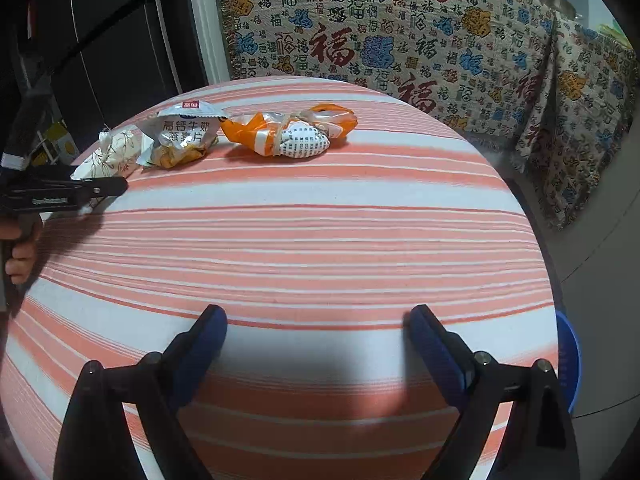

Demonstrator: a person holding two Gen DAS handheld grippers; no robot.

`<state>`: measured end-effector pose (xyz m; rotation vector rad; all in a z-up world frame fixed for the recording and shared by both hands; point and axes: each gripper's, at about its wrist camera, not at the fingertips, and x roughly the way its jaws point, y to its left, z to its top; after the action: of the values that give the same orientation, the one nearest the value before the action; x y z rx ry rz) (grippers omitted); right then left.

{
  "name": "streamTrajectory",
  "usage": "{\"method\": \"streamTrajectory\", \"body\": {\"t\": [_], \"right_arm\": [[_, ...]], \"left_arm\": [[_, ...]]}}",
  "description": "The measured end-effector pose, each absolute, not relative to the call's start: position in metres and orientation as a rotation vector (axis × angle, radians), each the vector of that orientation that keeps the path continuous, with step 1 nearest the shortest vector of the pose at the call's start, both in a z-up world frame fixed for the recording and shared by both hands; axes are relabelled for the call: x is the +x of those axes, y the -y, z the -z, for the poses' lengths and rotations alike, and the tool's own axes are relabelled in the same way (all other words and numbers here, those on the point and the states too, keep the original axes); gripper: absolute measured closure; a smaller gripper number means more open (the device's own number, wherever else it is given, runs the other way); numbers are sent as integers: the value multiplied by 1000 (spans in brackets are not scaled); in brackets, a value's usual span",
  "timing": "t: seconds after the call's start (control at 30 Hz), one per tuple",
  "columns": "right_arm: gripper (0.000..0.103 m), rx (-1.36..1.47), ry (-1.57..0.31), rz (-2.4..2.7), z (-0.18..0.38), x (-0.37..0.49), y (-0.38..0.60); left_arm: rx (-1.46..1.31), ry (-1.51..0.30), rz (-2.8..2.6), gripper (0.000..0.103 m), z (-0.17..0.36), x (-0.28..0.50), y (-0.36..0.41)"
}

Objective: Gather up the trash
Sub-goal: 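Grasp the white floral paper box with the left gripper while the right gripper grasps the orange-white wrapper, then set the floral box down and open the left gripper while the right gripper lifts the orange-white wrapper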

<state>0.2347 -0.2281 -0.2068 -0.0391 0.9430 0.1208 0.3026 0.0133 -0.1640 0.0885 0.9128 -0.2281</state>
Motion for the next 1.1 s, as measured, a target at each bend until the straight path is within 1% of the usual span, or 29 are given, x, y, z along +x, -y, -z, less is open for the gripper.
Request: {"method": "streamTrajectory", "body": {"t": [0.1, 0.2, 0.4, 0.43, 0.47, 0.5, 0.53, 0.57, 0.63, 0.73, 0.77, 0.8, 0.83, 0.87, 0.9, 0.93, 0.97, 1.03, 1.1], "right_arm": [[9, 102, -968, -142, 201, 262, 248], [10, 247, -945, -132, 190, 296, 259], [10, 399, -895, -20, 174, 365, 253], [11, 404, -889, -14, 175, 377, 254], [24, 410, -897, -24, 179, 388, 255], [51, 420, -926, -62, 185, 399, 255], [65, 441, -961, -100, 193, 405, 254], [67, 460, -998, -134, 200, 406, 253], [67, 456, -1015, -197, 200, 394, 251], [67, 365, -1095, -255, 194, 352, 242], [65, 337, -1126, -257, 194, 333, 241], [65, 316, -1145, -256, 193, 312, 242], [64, 302, -1151, -256, 190, 289, 242], [58, 298, -1157, -261, 188, 275, 244], [44, 303, -1148, -277, 185, 256, 246], [39, 308, -1125, -281, 180, 247, 250], [36, 306, -1077, -262, 174, 235, 256], [36, 293, -1011, -215, 166, 217, 269], [35, 317, -1032, -221, 171, 206, 275]], "left_arm": [[100, -894, 210, 38, 165, 290, -13], [94, -896, 184, 38, 164, 273, -13], [91, -893, 142, 38, 166, 242, -11], [83, -893, 135, 37, 166, 235, -12], [78, -893, 132, 37, 166, 232, -12], [73, -893, 126, 37, 166, 228, -13], [70, -894, 122, 37, 166, 225, -14], [68, -895, 119, 37, 166, 224, -15], [62, -896, 107, 37, 166, 221, -16], [59, -897, 82, 35, 166, 220, -16], [59, -899, 74, 32, 167, 219, -15], [60, -901, 74, 27, 167, 218, -14], [62, -902, 78, 25, 167, 217, -12], [65, -903, 82, 21, 168, 216, -11], [69, -904, 81, 21, 168, 215, -10], [70, -904, 78, 20, 168, 214, -10], [68, -903, 78, 20, 168, 213, -10], [54, -905, 73, 18, 168, 212, -13], [41, -907, 72, 17, 168, 209, -16]]}}
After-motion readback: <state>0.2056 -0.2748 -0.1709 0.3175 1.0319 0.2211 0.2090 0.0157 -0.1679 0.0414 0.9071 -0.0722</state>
